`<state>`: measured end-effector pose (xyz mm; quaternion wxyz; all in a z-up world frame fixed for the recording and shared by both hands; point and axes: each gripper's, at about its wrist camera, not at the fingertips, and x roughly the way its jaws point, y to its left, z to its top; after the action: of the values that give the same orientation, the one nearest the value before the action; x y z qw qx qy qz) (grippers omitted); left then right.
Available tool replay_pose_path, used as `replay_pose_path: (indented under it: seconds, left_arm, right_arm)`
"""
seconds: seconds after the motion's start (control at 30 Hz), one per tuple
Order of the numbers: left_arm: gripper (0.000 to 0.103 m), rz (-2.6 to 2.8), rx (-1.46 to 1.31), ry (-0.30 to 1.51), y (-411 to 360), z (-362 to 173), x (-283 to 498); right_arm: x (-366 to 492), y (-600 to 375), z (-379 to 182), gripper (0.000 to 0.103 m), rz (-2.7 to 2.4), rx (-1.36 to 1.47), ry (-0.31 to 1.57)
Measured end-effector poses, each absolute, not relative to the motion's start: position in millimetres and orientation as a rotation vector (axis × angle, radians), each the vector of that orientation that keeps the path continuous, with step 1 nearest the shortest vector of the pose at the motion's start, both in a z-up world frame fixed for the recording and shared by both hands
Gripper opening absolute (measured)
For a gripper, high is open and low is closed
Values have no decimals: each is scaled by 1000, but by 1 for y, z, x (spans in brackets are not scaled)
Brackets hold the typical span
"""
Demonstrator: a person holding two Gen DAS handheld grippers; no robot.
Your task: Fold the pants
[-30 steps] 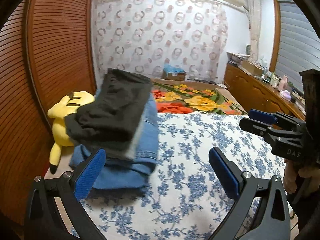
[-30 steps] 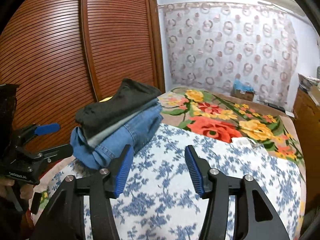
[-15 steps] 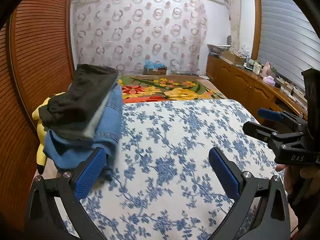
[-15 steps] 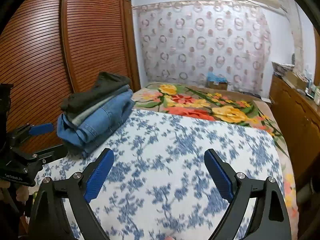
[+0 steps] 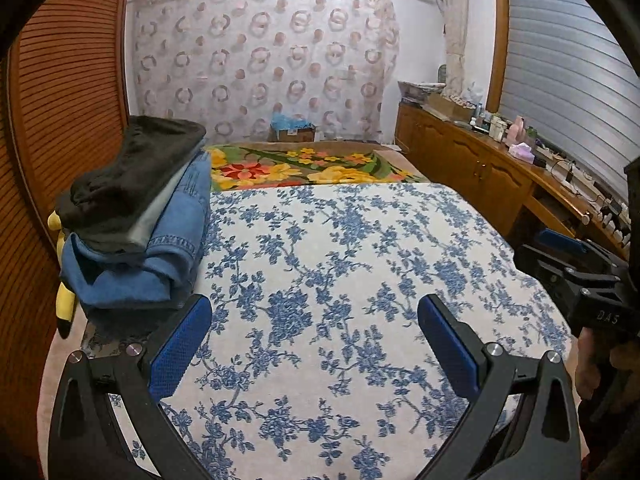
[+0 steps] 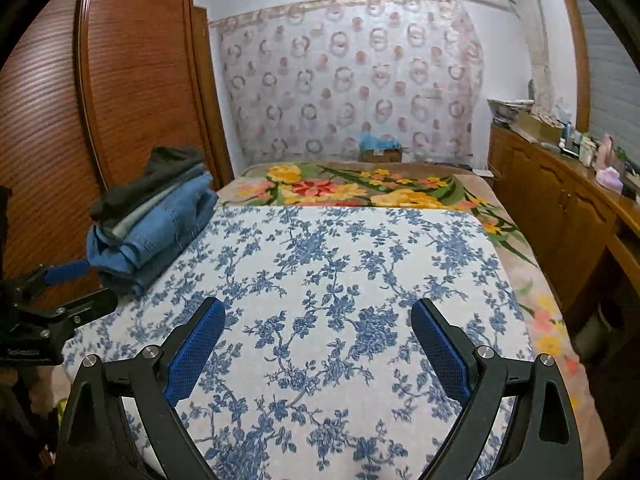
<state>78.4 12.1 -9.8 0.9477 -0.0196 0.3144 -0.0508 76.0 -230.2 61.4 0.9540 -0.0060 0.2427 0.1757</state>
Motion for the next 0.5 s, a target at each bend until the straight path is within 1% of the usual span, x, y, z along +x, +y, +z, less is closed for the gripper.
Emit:
replay_pose_path:
  seconds: [0.5]
  left_arm:
    - [103,-120,-25,546,1,42,55]
  right_arm:
    - [30,-248,89,95,317,2,375]
